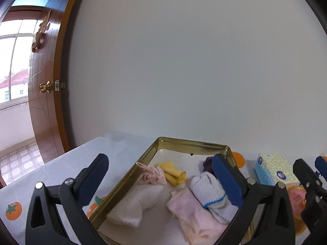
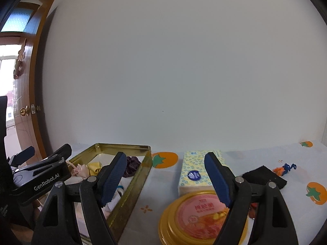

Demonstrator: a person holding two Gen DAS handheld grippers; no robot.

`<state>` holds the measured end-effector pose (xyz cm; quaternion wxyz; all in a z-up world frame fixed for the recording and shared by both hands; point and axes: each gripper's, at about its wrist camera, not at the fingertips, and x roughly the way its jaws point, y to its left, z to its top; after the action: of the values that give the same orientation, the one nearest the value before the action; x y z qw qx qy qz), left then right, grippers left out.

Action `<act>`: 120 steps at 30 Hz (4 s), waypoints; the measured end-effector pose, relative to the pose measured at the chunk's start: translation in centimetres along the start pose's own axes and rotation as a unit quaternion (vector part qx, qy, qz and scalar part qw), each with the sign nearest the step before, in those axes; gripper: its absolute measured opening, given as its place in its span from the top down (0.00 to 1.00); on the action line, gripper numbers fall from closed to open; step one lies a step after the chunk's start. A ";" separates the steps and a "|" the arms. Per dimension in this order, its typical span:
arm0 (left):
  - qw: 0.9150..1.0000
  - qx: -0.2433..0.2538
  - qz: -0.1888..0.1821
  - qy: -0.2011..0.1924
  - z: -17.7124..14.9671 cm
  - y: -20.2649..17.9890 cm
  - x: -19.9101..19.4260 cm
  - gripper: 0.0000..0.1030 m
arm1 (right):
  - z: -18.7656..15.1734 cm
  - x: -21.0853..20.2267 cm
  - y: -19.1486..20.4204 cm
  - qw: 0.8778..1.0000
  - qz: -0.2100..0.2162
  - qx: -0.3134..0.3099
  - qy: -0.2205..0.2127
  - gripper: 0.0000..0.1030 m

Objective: Organize soft objects
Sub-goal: 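Move both tools back toward the black cloth and blue toy, then grasp the blue knit toy with the right tool while the left tool grasps the black cloth, then carry the black cloth and blue toy over the gold tray with both tools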

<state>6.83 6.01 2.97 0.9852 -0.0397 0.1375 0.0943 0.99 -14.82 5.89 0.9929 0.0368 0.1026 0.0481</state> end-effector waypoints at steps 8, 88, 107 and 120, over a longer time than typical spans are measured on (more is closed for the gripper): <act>0.999 0.032 -0.012 0.006 -1.3 -1.8 -1.4 0.00 | -0.3 -1.2 -1.1 1.000 -0.002 -0.007 0.003 0.22; 0.964 0.120 -0.208 0.113 -4.5 -27.7 -6.9 0.00 | -0.4 5.3 -32.2 0.971 -0.059 0.115 0.201 0.93; 0.938 0.175 -0.118 0.275 -7.0 -39.8 4.3 0.04 | 2.3 1.6 -34.8 0.976 -0.131 0.149 0.087 0.93; 0.940 0.077 -0.232 0.238 -5.0 -35.6 3.4 0.78 | 1.7 2.3 -34.6 0.977 -0.127 0.144 0.094 0.93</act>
<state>15.72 -28.73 -0.93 0.9183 -0.0155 0.3619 -0.1599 6.66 -49.06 4.20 0.9610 0.1618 0.2052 -0.0900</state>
